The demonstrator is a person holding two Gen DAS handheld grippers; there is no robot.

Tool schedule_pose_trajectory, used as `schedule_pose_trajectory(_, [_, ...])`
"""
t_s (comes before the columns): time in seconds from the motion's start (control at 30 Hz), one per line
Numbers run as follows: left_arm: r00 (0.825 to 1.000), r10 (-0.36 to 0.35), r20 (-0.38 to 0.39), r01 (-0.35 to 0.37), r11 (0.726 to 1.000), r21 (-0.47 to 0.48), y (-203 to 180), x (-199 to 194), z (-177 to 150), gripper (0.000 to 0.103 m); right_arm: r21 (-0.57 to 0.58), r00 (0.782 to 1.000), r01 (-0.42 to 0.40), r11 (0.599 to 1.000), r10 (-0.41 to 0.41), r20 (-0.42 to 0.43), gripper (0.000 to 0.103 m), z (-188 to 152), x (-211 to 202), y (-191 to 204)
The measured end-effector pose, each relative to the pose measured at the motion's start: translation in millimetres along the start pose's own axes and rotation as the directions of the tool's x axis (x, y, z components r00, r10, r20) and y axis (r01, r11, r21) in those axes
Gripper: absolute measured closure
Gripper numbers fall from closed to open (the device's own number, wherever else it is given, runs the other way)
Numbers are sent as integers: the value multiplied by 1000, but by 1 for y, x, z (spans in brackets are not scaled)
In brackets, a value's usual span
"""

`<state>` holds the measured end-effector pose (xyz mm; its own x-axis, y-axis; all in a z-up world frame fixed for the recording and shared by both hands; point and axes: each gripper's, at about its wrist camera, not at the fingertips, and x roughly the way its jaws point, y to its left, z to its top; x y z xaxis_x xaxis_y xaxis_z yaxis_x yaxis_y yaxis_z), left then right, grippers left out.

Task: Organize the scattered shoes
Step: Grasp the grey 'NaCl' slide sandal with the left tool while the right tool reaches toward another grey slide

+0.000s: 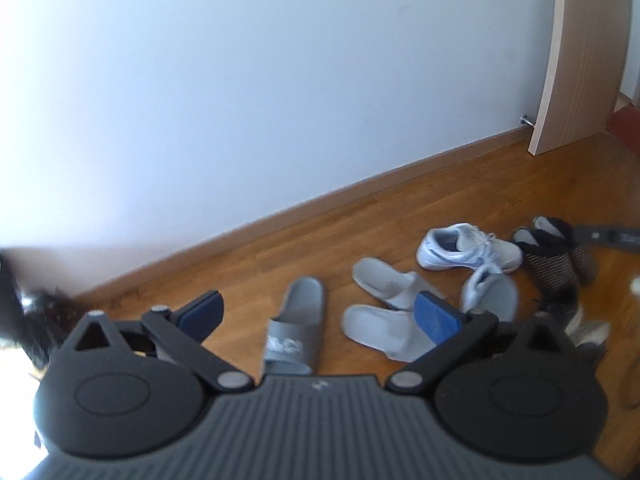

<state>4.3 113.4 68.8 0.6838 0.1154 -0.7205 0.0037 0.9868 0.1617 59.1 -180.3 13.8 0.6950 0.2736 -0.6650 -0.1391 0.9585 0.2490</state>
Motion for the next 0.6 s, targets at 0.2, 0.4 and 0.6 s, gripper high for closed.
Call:
schedule_pose_trajectory(0.2, [998, -37, 43, 35, 998, 43, 48, 58, -62, 0, -400, 983, -149, 904, 93, -156, 1, -58, 69, 75])
schedule_pose_trajectory(0.4, [968, -245, -60, 244, 970, -14, 54, 122, -83, 0, -583, 950, -155, 798, -42, -310, 1, -140, 106, 96])
schedule_pose_trajectory(0.6, [915, -389, -103, 402, 863, 306, -22, 149, -95, 0, -700, 927, -52, 713, -225, -298, 1, -179, 96, 76])
